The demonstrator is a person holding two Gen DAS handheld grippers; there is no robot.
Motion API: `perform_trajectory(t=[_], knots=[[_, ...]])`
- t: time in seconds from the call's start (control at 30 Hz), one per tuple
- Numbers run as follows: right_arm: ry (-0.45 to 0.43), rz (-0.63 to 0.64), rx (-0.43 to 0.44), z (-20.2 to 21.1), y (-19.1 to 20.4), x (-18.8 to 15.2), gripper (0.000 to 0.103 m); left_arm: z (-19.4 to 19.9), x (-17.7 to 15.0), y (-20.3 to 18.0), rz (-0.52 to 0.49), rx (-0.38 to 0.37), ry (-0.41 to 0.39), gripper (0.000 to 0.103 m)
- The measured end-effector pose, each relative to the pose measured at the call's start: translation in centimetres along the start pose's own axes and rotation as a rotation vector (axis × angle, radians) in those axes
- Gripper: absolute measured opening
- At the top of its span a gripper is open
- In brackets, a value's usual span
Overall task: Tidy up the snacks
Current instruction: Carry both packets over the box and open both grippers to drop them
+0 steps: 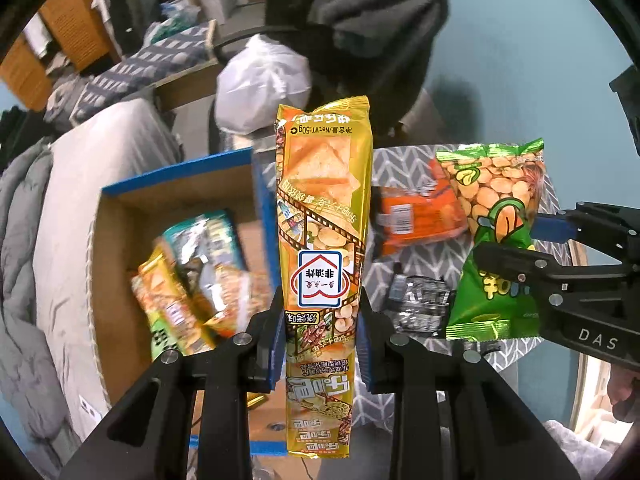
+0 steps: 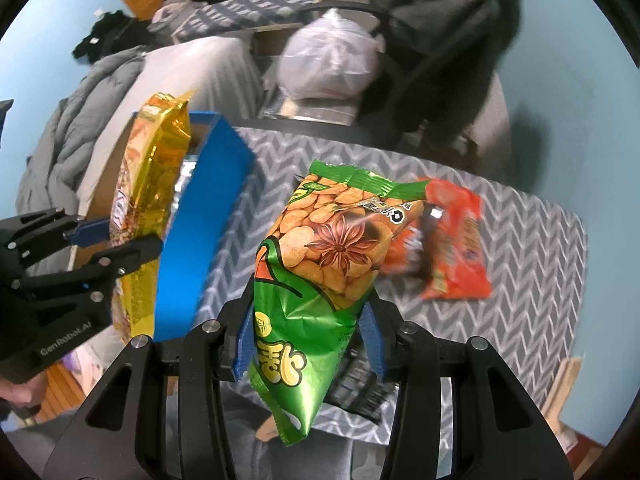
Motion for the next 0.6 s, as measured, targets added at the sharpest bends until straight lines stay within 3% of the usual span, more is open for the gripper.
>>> perform_trajectory(t=[0.6], knots=[[0.044, 0.202, 0.101, -4.9, 12.2, 5.4, 0.044, 0.7, -3.0, 11.3, 0.201, 0.072, -0.007, 0.030]])
Point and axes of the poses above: each gripper's, at about its wrist camera, not at the fingertips, and z roughly against the way its jaws point, y to its left, x to its top, the point moved 1 cm from there along -z, roughly the way its jaws point, and after that the axes turned 1 degree about -x, right-handed, at the moved point
